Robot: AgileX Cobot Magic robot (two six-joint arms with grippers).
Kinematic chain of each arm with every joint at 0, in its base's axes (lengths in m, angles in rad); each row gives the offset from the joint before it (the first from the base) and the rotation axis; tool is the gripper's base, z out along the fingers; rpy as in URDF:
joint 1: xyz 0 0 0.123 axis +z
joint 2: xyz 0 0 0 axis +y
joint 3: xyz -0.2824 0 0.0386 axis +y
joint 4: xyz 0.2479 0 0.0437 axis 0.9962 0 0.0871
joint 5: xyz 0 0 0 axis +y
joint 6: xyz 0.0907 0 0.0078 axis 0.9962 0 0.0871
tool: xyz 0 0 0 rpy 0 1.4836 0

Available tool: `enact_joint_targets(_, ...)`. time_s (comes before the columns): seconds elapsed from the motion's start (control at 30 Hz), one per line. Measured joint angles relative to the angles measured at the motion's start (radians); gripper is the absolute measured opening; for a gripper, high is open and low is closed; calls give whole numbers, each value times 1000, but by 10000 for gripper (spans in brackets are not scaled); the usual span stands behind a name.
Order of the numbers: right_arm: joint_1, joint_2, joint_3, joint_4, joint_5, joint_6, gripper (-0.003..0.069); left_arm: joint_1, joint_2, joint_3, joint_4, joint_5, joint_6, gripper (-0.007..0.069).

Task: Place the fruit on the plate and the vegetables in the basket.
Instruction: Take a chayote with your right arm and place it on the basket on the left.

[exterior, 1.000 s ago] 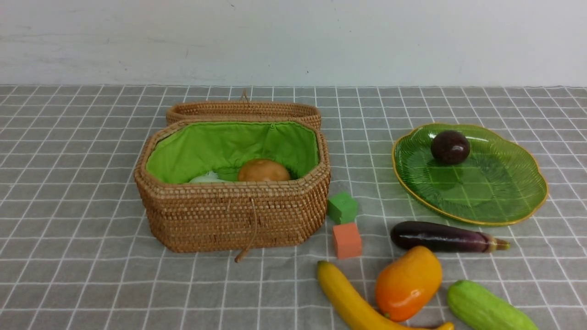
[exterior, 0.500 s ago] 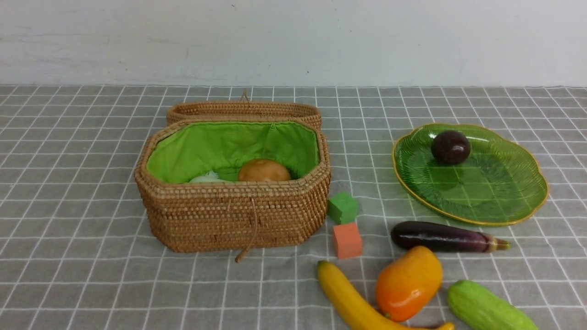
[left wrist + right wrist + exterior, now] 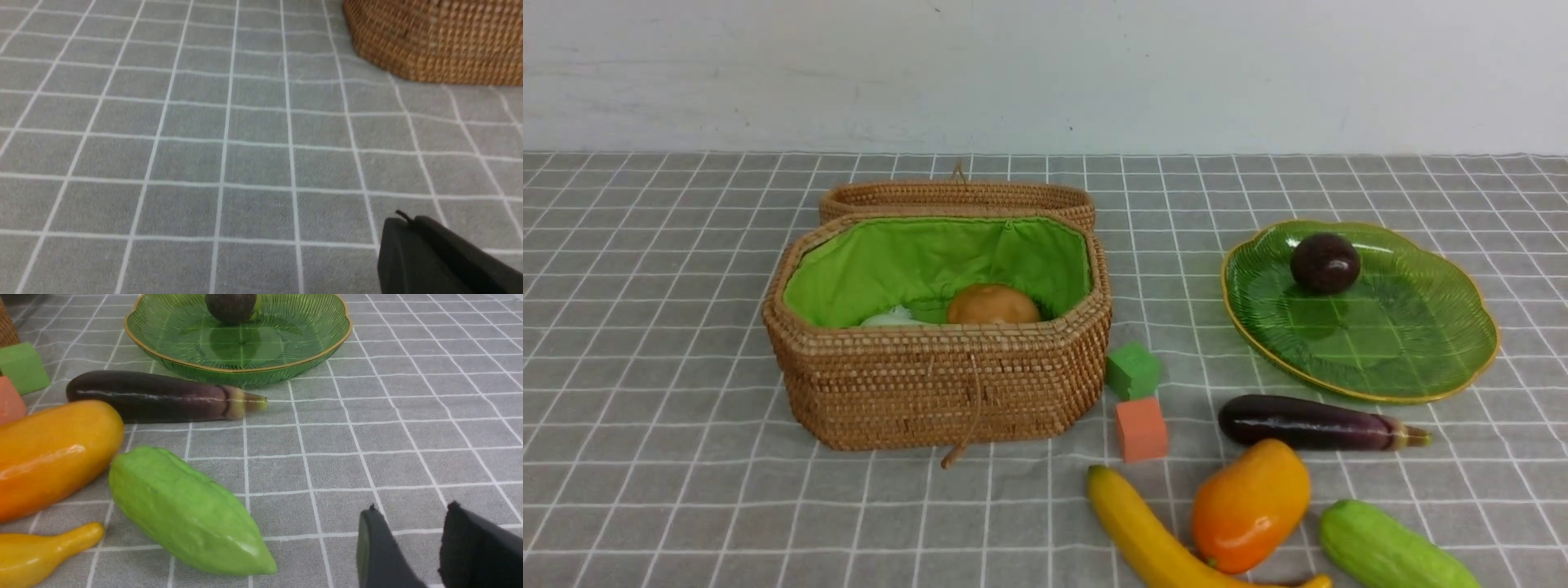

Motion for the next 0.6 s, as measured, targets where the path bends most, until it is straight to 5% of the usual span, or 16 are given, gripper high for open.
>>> enact_joint_targets(0.6, 0, 0, 0, 0, 0, 0, 242, 0, -1, 9, 20, -40, 0, 4)
